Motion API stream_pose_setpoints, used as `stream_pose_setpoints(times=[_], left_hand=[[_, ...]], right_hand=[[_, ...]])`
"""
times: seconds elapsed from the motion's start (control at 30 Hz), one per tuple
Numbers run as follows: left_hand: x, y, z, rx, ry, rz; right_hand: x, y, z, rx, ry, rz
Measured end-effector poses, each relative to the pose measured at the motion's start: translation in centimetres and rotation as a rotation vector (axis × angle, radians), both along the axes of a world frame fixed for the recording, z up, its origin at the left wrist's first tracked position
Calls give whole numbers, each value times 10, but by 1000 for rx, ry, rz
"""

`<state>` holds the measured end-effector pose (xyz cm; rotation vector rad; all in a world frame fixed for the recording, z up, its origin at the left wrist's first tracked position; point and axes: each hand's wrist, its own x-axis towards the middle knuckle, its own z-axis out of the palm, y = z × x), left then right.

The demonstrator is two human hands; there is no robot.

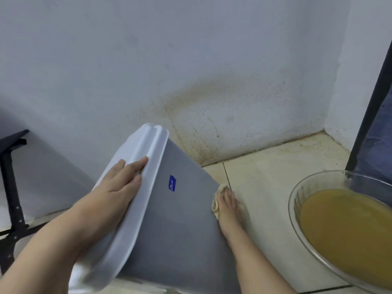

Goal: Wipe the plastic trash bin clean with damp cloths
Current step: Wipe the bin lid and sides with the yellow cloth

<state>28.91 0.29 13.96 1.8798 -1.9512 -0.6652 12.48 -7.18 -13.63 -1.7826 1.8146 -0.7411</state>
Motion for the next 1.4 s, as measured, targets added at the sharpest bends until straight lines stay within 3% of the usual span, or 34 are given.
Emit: stream_pose_setpoints(times=[0.13,0.23,0.37,0.47,0.63,0.7,0.83,0.97,1.07,1.2,1.3,1.4], left_hand=[[-3,1,0,-1,-48,24],[-5,2,0,-19,-34,26],[-3,1,0,-18,-56,48],[1,0,1,-3,-38,56],[3,1,1,-12,-33,29],[4,0,1,-2,-50,35],[4,-3,1,22,-96,63],[-14,-11,1,13,-160,47],[-22,-10,2,31,-114,-3],[-3,0,18,66,194,-36],[11,11,6,17,-26,-125],[5,17,-13,-70,-96,-134]], right_hand=[[38,-37,98,-168,-44,98],[65,-1,141,-320,-135,236],[68,91,129,-450,-433,354],[42,133,71,-558,-357,395],[-7,150,-36,-430,-1,101],[-3,136,-27,-329,-16,-41],[34,103,59,-97,-6,164],[69,101,129,-273,-379,225],[61,112,145,-177,-735,171],[29,115,142,172,-1529,-151],[7,109,140,270,-1934,-258],[-14,106,160,104,-2137,-217]])
